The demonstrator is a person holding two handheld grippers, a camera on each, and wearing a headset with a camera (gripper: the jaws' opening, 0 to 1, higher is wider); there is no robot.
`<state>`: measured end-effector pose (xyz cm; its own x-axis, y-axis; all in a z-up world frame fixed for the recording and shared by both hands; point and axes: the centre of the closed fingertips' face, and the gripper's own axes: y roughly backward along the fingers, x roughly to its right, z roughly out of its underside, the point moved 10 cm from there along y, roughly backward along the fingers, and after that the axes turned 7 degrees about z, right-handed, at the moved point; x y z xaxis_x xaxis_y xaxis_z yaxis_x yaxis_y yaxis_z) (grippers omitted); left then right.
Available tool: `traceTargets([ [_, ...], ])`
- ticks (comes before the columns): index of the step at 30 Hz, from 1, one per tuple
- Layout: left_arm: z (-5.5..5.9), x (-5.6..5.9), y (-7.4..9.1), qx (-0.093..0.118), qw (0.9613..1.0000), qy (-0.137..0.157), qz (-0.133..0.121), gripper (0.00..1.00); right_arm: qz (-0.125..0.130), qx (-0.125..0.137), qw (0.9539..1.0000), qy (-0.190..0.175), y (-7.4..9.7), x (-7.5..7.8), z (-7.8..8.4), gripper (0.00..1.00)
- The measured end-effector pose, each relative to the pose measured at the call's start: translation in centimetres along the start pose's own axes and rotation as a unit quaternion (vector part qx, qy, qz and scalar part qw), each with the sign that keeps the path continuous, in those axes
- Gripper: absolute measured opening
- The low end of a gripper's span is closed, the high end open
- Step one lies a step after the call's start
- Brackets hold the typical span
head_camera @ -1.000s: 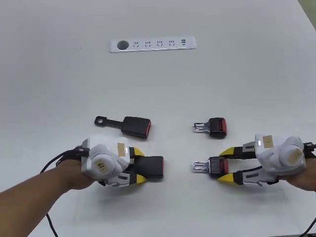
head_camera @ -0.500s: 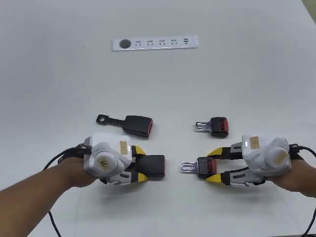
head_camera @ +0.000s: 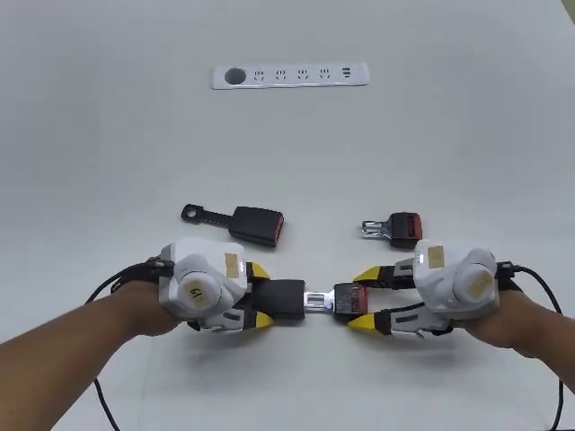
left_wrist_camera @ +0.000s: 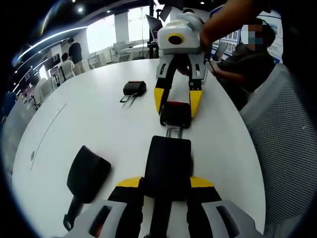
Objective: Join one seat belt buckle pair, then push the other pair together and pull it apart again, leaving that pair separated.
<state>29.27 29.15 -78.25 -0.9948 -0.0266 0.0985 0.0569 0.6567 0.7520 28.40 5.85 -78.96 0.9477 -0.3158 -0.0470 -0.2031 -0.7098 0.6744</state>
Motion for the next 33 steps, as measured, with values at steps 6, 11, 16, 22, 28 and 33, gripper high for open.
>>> traceTargets([
  [6,0.0,0.0,0.0,0.003,1.0,0.003,-0.001,0.35,0.003,-0.018,0.9998,-0.002,-0.4,-0.2,-0.7,0.35],
  [11,0.0,0.0,0.1,0.0,1.0,0.003,0.0,0.35,0.0,-0.02,0.9996,0.018,-1.1,-0.5,-1.4,0.35],
  [16,0.1,0.1,0.0,0.003,1.0,0.006,-0.004,0.35,-0.003,-0.017,0.9998,0.002,-1.0,-0.4,-1.2,0.35],
  [22,0.0,0.0,0.0,-0.008,0.9999,-0.008,0.006,0.34,-0.002,-0.018,0.9998,0.005,-1.3,-0.6,-1.3,0.35],
  [28,0.0,0.0,0.0,-0.006,0.9999,-0.007,0.007,0.34,-0.006,-0.019,0.9998,0.008,-1.6,-0.5,-1.7,0.35],
  [33,0.0,0.0,0.0,-0.006,0.9999,-0.008,0.006,0.34,-0.006,-0.014,0.9999,0.004,-2.4,-0.9,-2.3,0.34],
])
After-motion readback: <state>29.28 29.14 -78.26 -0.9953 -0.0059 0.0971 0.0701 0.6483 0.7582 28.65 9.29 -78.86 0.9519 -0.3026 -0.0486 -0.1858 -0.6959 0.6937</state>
